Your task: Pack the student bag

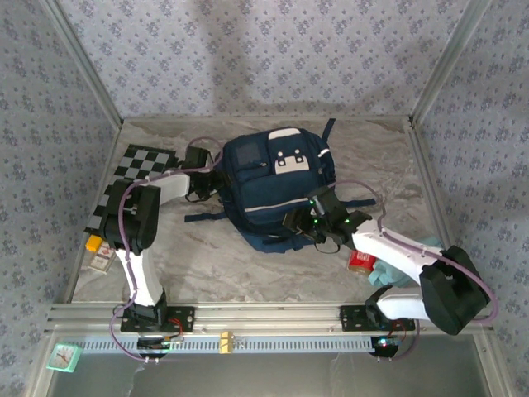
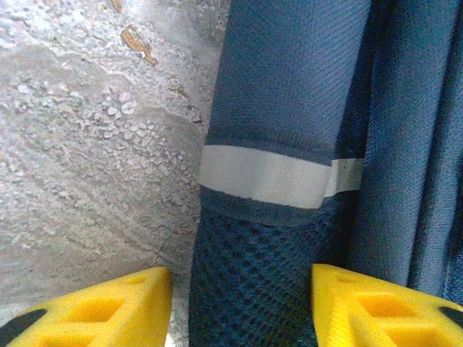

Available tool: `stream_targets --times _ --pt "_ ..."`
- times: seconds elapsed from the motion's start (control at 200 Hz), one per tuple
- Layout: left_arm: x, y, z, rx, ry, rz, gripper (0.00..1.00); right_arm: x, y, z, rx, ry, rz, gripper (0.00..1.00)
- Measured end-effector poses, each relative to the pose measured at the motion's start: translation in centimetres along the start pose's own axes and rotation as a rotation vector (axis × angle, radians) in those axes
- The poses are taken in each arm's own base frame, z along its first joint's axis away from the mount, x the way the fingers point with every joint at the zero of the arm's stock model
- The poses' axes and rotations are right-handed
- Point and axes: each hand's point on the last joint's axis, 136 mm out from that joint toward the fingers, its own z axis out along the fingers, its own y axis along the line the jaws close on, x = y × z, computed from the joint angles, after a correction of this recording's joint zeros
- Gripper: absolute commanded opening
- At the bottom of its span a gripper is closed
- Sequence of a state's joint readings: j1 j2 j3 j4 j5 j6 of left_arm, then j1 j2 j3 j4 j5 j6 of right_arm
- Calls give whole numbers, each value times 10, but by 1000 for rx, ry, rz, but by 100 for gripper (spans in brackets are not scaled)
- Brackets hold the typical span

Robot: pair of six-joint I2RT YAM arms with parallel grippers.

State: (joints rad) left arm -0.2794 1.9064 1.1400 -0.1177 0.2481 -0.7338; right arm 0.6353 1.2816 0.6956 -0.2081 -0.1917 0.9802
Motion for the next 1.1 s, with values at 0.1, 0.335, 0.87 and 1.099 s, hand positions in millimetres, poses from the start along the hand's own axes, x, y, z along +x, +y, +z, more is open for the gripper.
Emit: stream_targets --times 0.1,0.335,0.87,1.099 --pt "-3 -8 4 31 -14 -4 34 -2 -2 4 5 1 6 62" --pt "-5 -21 7 77 -23 -7 7 -12 -12 6 24 -12 36 62" --pt "65 -21 -39 135 -37 -70 0 -106 -51 10 198 -113 -6 64" --pt "126 -50 -54 144 -33 -83 0 -175 -60 12 268 -177 -42 67"
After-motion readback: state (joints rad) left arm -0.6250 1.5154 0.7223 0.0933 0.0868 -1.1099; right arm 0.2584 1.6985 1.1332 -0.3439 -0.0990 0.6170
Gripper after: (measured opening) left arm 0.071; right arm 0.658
